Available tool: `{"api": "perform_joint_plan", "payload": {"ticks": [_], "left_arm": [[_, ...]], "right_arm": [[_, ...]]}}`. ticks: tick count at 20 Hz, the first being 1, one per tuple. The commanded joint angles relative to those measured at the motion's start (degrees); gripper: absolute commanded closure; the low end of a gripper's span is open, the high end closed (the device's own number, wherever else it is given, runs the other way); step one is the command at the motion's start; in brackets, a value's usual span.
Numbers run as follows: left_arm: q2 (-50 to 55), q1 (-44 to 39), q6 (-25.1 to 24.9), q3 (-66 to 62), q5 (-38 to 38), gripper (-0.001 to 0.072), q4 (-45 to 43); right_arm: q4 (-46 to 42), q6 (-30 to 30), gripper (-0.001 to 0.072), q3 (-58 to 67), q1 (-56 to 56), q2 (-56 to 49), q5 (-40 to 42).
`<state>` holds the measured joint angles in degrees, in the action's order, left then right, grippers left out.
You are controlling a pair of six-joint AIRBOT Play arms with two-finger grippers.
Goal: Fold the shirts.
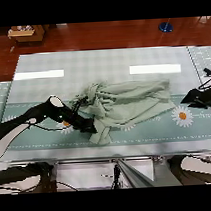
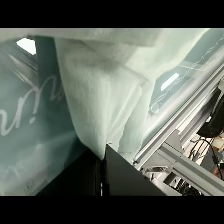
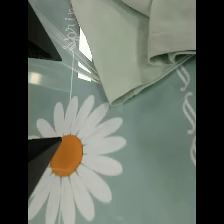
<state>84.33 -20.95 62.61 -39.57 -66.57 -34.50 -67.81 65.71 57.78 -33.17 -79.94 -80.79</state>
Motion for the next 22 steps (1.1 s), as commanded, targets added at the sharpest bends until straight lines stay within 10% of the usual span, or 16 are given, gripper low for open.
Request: {"api": "perform_joint_plan", "payload": {"ticks": [1,10,15,17,22], "left_arm": [[0.02,0.00,-0.04,-0.07,-1.01,0.0675,0.02],[0.02,0.00,-0.07,-0.07,-3.08,0.0675,0.02],[0.02,0.02,-0.07,-0.07,-2.91,0.0675,0.02],[0.00,0.57,-0.09,-0.09,-2.93,0.0675,0.04],[-5.77,3.54,-0.70,-4.11,-2.91,0.0678,0.04]], "right_arm": [[7.34,-3.19,0.0157,-5.51,-0.48,-1.44,3.15],[16.41,-1.86,0.0189,-5.77,-0.46,-8.09,8.44],[16.39,0.90,0.0445,-5.77,1.11,-11.65,8.57],[16.74,0.33,0.0698,-5.68,2.25,-11.72,8.44],[26.12,-7.43,0.0697,-1.90,2.27,-6.49,0.72]]}}
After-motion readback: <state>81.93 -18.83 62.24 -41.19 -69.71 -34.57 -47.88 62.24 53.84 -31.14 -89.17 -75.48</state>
